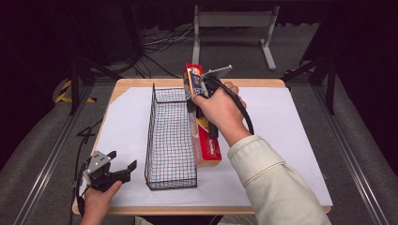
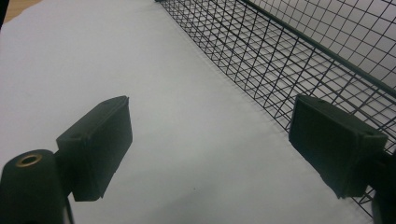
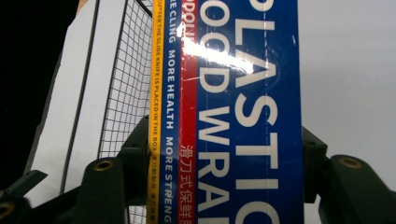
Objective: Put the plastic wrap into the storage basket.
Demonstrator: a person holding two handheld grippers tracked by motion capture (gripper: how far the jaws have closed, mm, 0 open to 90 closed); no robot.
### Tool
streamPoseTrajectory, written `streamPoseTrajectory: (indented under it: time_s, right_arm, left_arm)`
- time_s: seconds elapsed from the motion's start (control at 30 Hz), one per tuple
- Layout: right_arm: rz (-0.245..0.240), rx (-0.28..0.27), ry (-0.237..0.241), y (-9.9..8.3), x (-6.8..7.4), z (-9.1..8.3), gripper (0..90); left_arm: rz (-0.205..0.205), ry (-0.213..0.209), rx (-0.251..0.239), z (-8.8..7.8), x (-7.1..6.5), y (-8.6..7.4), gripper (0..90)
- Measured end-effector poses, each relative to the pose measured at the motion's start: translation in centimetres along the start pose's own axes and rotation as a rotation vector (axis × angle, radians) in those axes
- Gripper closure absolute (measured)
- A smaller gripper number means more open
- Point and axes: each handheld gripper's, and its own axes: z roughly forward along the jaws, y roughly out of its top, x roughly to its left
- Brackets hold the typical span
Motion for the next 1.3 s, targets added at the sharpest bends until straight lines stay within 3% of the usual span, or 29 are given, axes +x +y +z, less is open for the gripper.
streamPoseTrajectory:
  time_s: [0.5,0.67,0.87,1.1,1.3]
  right_arm:
    - [0.038,-0.01,0.002,-0.1,2.3,1.7,40.5]
    - [0.029,-0.019,0.0,-0.3,3.0,2.5,40.5]
    - [0.027,-0.013,0.043,-0.5,4.0,3.2,40.5]
    - [0.044,-0.044,0.022,-0.9,4.9,4.5,40.1]
    - [0.05,-0.051,0.003,-1.1,4.9,5.5,40.1]
  left_arm:
    - [0.007,-0.008,-0.008,0.4,-0.2,0.3,14.3]
    - [0.007,-0.013,-0.011,0.4,-0.2,0.3,14.3]
    - [0.017,-0.009,-0.006,0.4,-0.3,0.4,14.8]
    - [0.016,-0.009,-0.009,0.4,-0.3,0.4,14.7]
    - [0.02,-0.007,-0.008,0.4,-0.3,0.3,14.6]
